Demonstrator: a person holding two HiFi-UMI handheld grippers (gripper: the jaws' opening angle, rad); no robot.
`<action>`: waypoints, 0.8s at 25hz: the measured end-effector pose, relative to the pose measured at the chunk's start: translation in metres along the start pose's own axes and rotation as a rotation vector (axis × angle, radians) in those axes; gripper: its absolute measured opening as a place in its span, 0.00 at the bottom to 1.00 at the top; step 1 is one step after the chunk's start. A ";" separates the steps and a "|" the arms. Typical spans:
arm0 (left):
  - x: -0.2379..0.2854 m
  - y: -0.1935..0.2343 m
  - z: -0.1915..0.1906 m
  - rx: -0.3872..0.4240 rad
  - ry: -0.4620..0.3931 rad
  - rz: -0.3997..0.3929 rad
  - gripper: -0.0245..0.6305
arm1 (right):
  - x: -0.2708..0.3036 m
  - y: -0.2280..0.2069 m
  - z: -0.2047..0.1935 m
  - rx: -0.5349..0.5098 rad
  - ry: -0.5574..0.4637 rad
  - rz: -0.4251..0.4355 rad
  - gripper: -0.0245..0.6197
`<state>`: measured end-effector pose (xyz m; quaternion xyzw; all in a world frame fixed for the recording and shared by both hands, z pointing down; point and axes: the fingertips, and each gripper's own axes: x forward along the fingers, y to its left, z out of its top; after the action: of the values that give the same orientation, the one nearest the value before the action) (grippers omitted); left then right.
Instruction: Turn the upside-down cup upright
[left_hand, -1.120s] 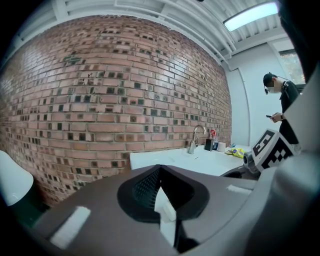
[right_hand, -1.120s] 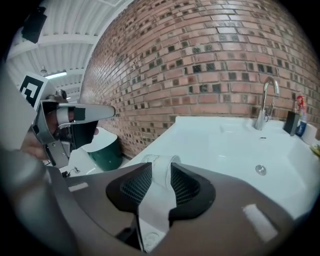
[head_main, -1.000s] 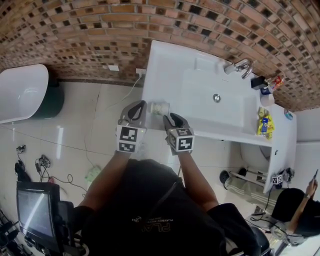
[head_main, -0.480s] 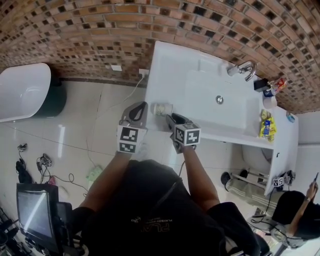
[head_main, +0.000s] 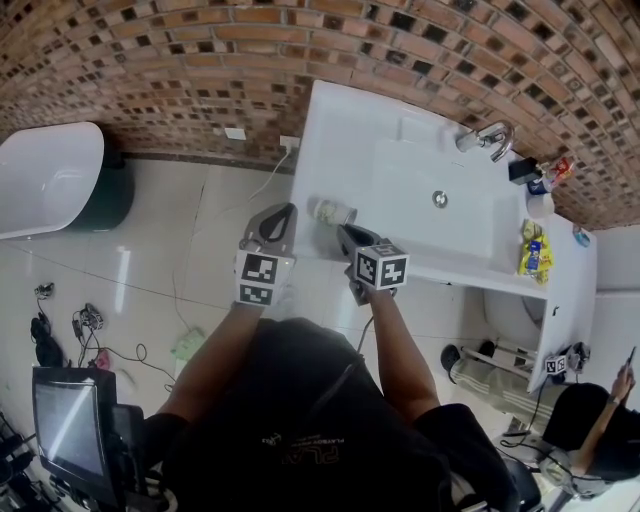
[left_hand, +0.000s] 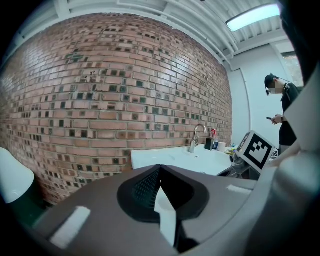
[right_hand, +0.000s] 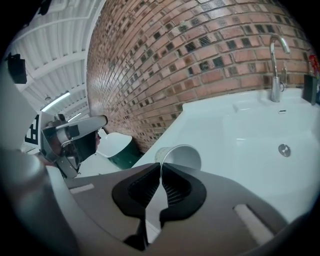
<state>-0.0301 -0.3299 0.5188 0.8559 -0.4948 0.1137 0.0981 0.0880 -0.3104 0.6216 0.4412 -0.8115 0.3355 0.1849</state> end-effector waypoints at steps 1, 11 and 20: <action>-0.001 -0.001 0.000 0.000 0.000 0.000 0.04 | -0.002 0.001 0.001 -0.008 -0.005 0.004 0.08; -0.010 -0.011 -0.001 0.006 -0.002 0.007 0.04 | -0.026 0.007 0.011 -0.168 -0.018 0.024 0.07; -0.017 -0.013 -0.004 0.001 -0.005 0.014 0.04 | -0.032 0.024 0.008 -0.571 0.175 -0.056 0.07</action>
<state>-0.0272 -0.3077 0.5171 0.8528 -0.5009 0.1128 0.0955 0.0855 -0.2883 0.5877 0.3629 -0.8416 0.1252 0.3799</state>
